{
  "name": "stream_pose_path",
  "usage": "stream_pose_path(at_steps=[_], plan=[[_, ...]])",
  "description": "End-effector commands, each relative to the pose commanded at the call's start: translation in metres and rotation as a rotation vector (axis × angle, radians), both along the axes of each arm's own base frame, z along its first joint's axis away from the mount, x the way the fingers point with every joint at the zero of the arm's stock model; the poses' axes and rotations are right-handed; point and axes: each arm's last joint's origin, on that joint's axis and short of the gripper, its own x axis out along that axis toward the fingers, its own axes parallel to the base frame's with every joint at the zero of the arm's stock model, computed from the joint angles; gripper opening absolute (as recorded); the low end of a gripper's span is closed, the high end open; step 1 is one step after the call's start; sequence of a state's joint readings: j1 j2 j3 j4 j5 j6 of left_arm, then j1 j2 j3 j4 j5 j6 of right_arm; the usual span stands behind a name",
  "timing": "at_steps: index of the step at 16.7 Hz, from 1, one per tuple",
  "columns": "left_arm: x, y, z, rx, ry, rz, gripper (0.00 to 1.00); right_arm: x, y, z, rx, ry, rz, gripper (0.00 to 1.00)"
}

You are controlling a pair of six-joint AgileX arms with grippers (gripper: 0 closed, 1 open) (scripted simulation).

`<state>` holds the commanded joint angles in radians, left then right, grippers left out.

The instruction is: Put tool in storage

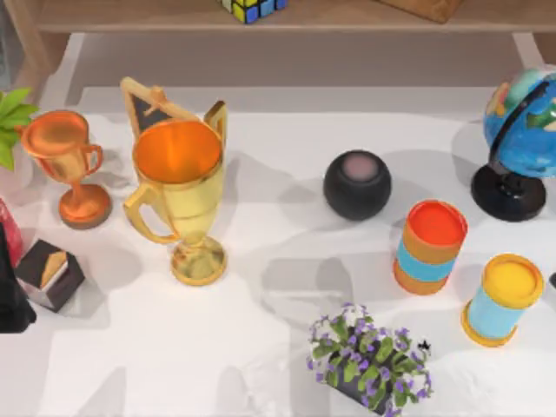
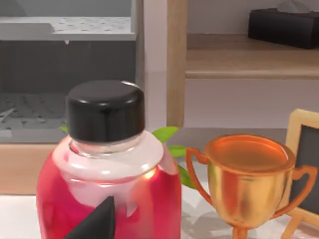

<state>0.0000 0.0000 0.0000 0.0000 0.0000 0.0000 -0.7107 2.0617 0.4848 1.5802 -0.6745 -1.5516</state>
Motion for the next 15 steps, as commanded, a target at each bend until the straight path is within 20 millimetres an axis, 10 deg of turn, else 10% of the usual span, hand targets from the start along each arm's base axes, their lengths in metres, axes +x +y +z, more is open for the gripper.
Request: stream_pose_path(at_steps=[15], plan=[[0.000, 0.000, 0.000, 0.000, 0.000, 0.000, 1.00, -0.019, 0.000, 0.000, -0.001, -0.001, 0.001, 1.00]])
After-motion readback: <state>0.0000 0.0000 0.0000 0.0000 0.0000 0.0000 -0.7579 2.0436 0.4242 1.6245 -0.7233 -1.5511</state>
